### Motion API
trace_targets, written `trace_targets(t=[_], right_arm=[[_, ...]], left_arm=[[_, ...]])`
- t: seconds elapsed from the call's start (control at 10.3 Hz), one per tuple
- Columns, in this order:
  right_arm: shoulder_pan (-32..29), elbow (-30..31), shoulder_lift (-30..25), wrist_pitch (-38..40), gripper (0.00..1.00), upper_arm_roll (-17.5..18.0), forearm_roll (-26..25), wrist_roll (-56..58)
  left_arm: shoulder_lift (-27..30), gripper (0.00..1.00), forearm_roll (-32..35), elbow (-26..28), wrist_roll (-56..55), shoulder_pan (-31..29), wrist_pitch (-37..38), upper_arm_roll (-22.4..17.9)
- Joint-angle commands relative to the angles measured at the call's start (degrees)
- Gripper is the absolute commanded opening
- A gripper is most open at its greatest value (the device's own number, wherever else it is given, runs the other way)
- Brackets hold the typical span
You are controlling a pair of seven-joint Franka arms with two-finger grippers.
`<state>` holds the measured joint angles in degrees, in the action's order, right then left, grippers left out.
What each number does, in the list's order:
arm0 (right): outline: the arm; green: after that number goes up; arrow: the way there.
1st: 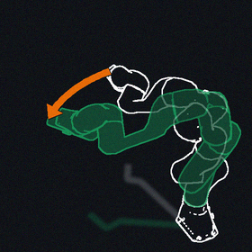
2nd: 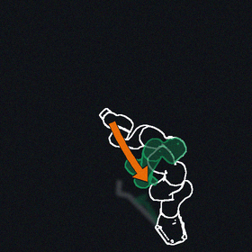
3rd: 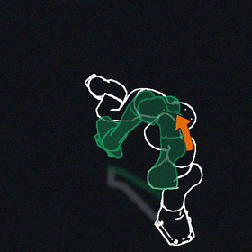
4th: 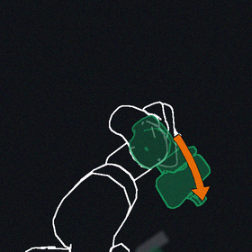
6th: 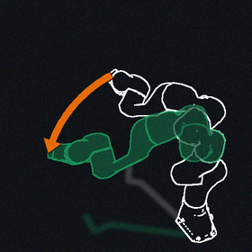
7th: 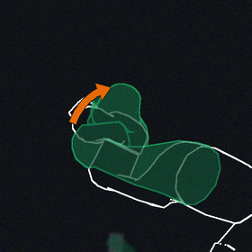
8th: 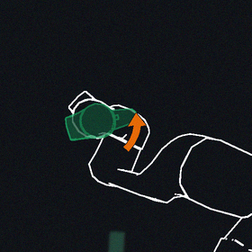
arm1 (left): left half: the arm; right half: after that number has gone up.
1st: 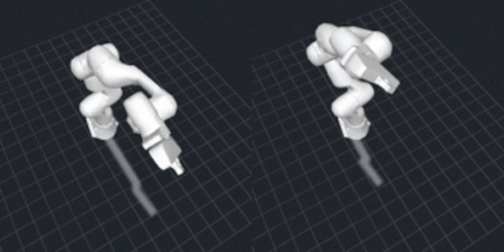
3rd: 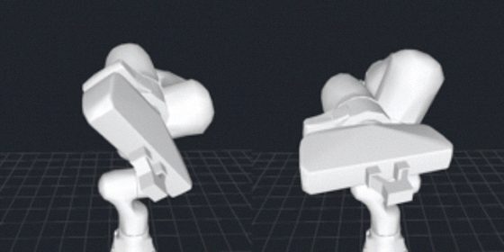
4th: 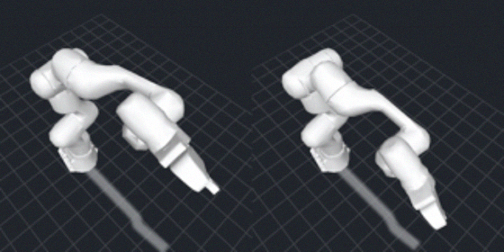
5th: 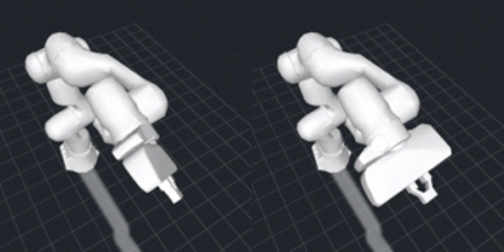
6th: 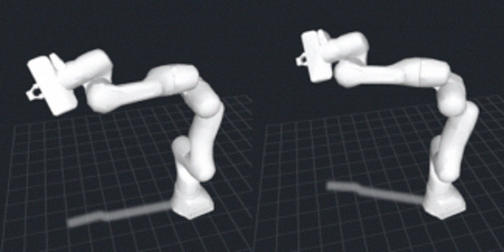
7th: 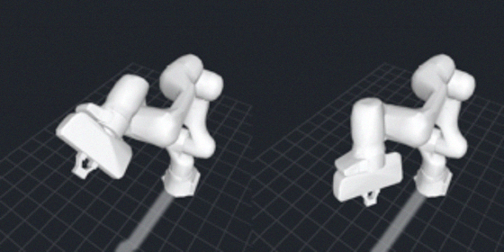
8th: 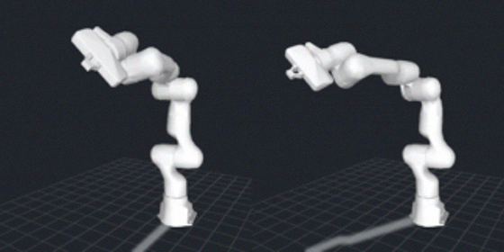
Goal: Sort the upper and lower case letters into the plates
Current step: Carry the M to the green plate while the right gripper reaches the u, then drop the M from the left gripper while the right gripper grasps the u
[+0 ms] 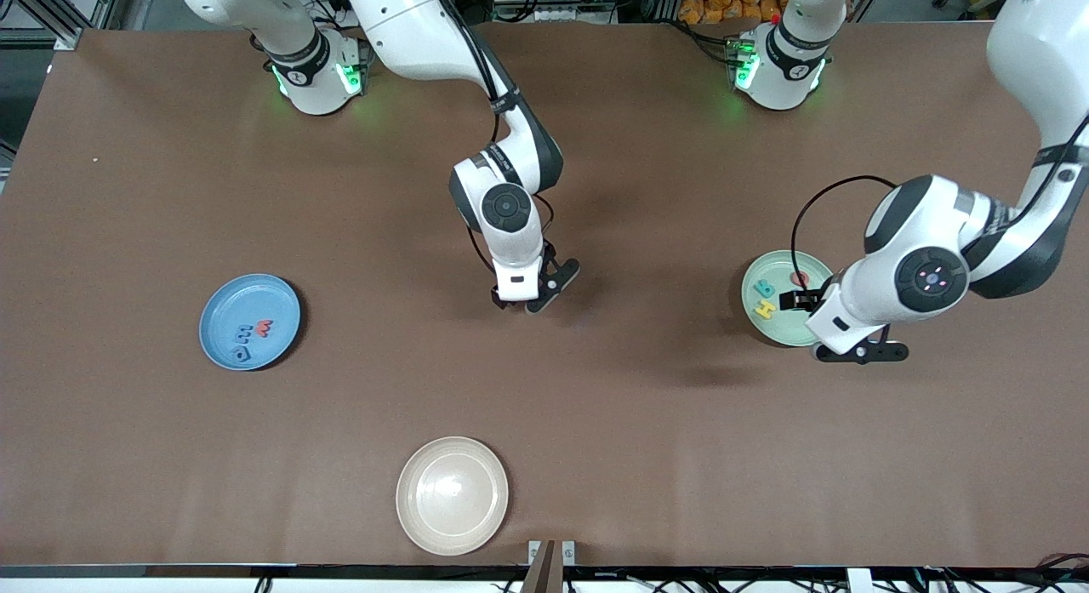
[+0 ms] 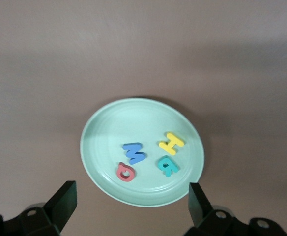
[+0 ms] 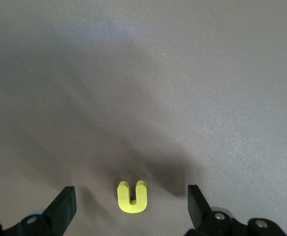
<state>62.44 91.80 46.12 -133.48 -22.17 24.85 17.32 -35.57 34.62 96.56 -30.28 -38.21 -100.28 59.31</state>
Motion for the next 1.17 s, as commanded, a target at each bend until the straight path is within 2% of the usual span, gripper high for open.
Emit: trace_targets(t=[0.0, 0.19, 0.58, 0.78, 0.88, 0.97, 1.07], right_arm=[[-0.7, -1.0, 0.6, 0.9, 1.0, 0.7, 0.6, -1.0], [-0.6, -1.0, 0.5, 1.1, 1.0, 0.7, 0.6, -1.9], [-0.7, -0.5, 0.5, 1.3, 1.0, 0.7, 0.6, -1.9], [-0.7, -0.5, 0.5, 1.3, 1.0, 0.7, 0.6, -1.9], [-0.7, -0.6, 0.4, 1.3, 0.26, 0.7, 0.6, -1.9], [-0.7, -0.5, 0.5, 1.3, 0.0, 0.7, 0.6, -1.9], [-0.7, -0.4, 0.4, 1.4, 0.0, 0.7, 0.6, -1.9]], left_arm=[[3.0, 1.0, -0.7, -5.2, 4.1, -0.4, 5.7, 3.0], [4.2, 1.0, -3.9, -12.5, 5.9, -0.6, 14.3, 7.0], [5.4, 1.0, -9.0, -16.6, 9.6, -5.5, 15.0, 13.3], [5.8, 1.0, -8.8, -17.4, 11.0, -5.6, 15.0, 13.2], [8.3, 1.0, -8.3, -17.4, 15.1, -5.4, 15.0, 12.2], [12.0, 1.0, -8.8, -17.4, 18.5, -2.7, 14.9, 7.1], [16.1, 1.0, -9.9, -17.4, 20.4, 5.2, 13.6, -3.1]])
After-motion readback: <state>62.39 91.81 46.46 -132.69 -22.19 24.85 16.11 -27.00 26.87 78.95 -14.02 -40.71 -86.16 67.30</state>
